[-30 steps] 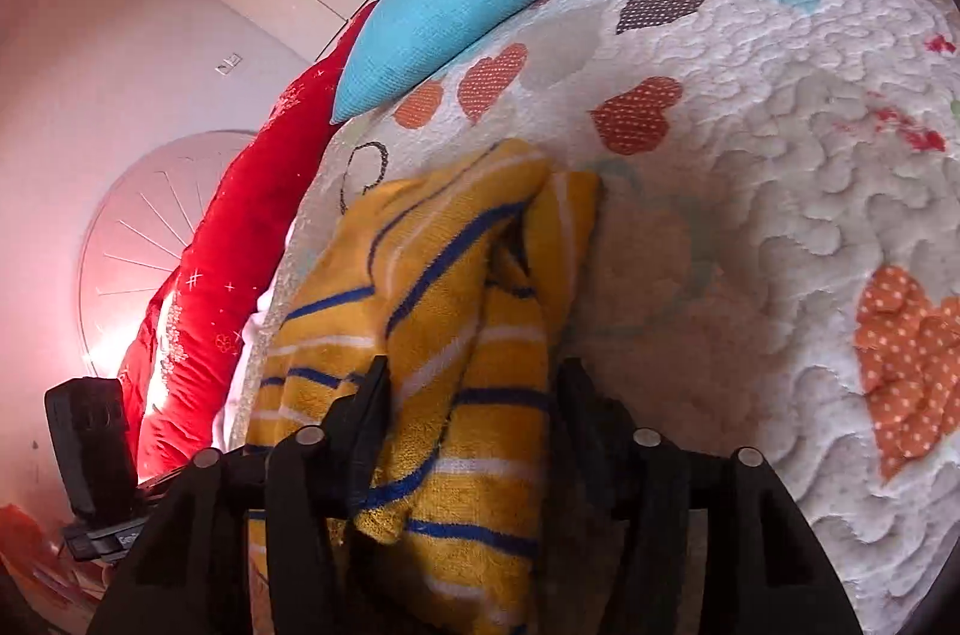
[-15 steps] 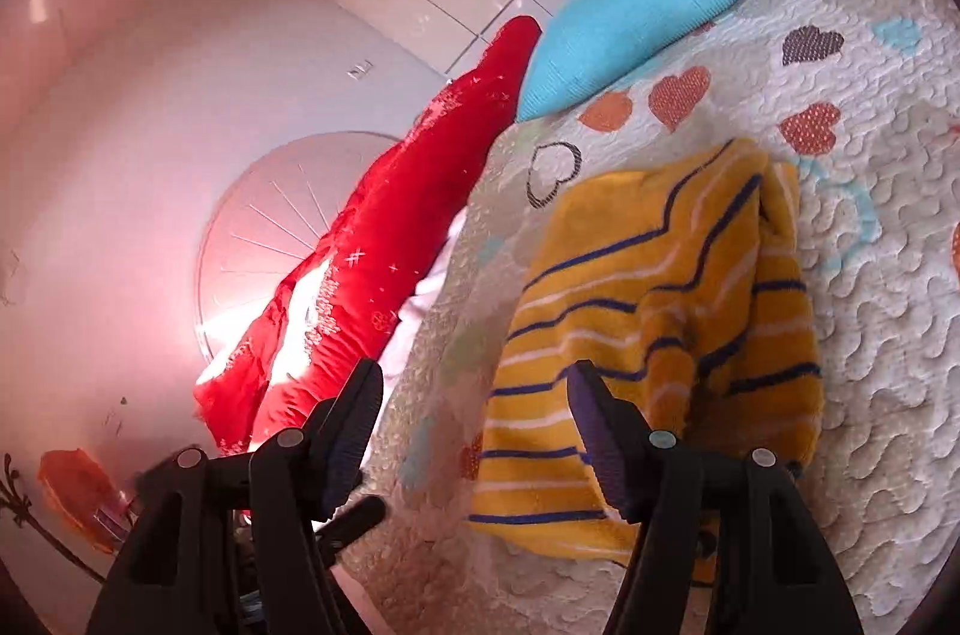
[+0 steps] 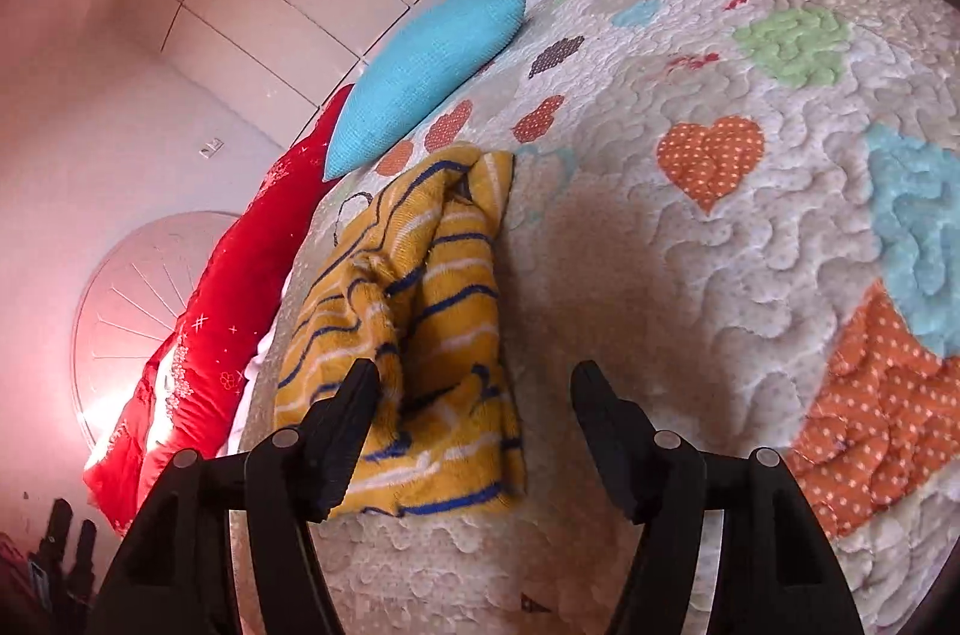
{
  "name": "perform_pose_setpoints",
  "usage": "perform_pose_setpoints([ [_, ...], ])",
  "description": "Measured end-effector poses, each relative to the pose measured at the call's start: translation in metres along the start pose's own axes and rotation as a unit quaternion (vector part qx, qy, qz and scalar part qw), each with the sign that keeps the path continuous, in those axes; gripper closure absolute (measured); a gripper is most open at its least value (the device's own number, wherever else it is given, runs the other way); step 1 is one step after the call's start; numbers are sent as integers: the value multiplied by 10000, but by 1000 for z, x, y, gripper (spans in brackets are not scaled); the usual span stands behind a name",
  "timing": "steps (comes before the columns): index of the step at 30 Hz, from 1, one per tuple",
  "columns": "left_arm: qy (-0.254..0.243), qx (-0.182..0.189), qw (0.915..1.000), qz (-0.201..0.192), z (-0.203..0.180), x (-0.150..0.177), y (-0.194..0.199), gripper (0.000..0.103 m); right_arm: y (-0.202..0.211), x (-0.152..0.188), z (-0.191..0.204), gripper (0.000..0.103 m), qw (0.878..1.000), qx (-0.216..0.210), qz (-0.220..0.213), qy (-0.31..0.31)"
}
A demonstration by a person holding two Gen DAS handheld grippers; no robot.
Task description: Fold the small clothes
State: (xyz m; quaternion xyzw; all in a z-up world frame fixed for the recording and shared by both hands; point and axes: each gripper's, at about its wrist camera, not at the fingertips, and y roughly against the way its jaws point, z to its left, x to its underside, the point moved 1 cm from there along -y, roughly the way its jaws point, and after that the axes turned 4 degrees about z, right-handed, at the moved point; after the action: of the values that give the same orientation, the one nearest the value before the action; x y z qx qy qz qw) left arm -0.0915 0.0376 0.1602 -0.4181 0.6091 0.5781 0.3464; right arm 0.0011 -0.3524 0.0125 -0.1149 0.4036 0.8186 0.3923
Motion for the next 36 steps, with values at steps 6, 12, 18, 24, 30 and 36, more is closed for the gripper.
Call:
perform_pose_setpoints([
  [6,-304,59,9984,-463,-20,4,20,0,9,25,-9,27,9987,315,-243,326],
  [12,-303,819,9947,535,-43,17,4,0,9,26,-20,25,9994,29,-288,178],
  [18,-366,1062,9846,1341,-60,38,-12,0,12,28,-20,24,9991,-74,-364,179],
  [24,-243,991,9830,1523,-49,40,-11,0,13,29,-21,19,9986,-288,-396,200],
  [30,8,978,9891,1098,-32,26,13,0,15,28,-25,18,9979,-520,-372,114],
  [36,-331,1012,9907,842,-36,11,43,0,16,26,-24,17,9980,-631,9,62],
])
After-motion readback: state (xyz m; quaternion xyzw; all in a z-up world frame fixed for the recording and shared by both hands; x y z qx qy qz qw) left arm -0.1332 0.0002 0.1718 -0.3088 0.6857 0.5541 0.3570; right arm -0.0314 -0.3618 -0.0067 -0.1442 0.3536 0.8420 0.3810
